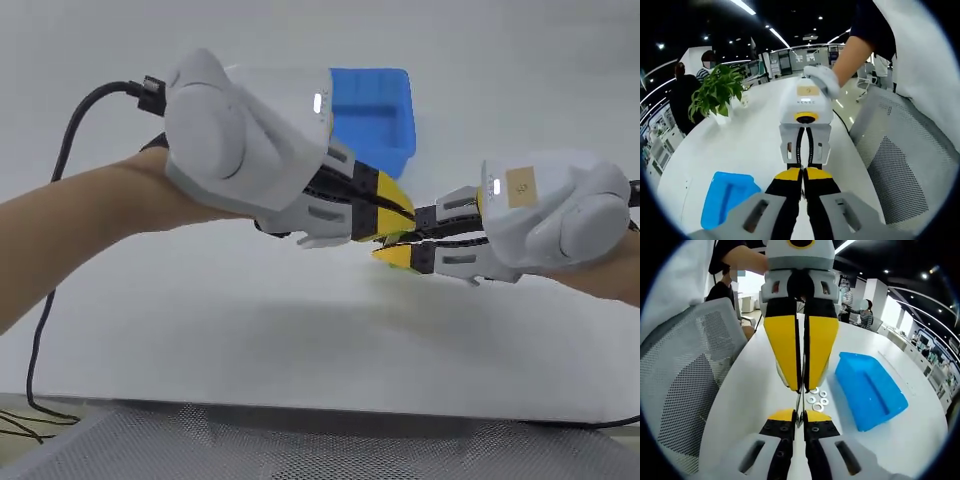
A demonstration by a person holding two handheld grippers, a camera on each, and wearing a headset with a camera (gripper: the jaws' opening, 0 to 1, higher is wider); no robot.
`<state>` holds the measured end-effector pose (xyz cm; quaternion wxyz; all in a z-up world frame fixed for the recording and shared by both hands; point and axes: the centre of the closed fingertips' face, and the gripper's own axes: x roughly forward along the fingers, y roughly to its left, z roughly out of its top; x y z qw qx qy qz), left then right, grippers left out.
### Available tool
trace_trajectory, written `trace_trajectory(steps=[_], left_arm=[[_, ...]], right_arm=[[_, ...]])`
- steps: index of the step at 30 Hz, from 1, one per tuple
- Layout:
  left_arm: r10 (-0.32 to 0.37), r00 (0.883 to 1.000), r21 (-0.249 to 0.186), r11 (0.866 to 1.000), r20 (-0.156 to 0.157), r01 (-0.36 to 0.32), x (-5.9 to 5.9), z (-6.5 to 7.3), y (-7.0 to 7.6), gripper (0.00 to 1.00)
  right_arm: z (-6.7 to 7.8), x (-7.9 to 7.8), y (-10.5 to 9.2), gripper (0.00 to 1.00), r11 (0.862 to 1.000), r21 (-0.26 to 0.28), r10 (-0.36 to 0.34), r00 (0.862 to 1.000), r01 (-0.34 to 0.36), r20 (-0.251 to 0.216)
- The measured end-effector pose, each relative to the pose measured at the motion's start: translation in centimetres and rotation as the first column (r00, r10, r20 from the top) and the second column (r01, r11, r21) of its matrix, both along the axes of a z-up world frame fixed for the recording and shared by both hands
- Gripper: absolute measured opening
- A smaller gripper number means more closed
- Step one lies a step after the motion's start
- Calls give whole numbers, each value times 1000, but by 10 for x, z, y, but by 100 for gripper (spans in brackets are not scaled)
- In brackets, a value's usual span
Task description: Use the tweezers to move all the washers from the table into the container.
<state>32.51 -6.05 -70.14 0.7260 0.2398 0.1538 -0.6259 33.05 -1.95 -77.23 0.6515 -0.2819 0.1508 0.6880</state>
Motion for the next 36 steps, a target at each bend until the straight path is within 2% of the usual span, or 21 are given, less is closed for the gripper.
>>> trace_trajectory(steps=[3,6,14,16,20,29,33,36], left_arm=[[21,1000,18,1000,-18,-21,2,-5,4,8],[33,999,10,999,-20,-33,4,-6,6,9],[-11,1000,2,1000,9,11,2,-7,6,6],[-13,1000,-3,1000,2,13,2,-7,6,6],[-16,1000,-8,1000,16,16,4,-6,6,6],[-11,1000,-23,1000,22,12,5,-4,6,6],[-6,1000,-24,1000,5,6,3,-4,6,6],[20,1000,-20,1000,-18,-20,2,-5,8,5]], right_arm=[[0,0,0,7,1000,0,0,1000,0,-8],[-1,1,-1,7,1000,1,-3,1000,3,-17],[-1,0,-1,7,1000,-3,-1,1000,1,-31],[-1,0,-1,7,1000,-5,2,999,-2,-34],[-1,1,-1,7,1000,-9,3,999,-3,-38],[0,0,0,7,1000,-15,1,999,-2,-46],[-1,-1,0,7,1000,-19,4,999,-5,-44],[-1,-1,0,7,1000,-26,11,999,-12,-30]])
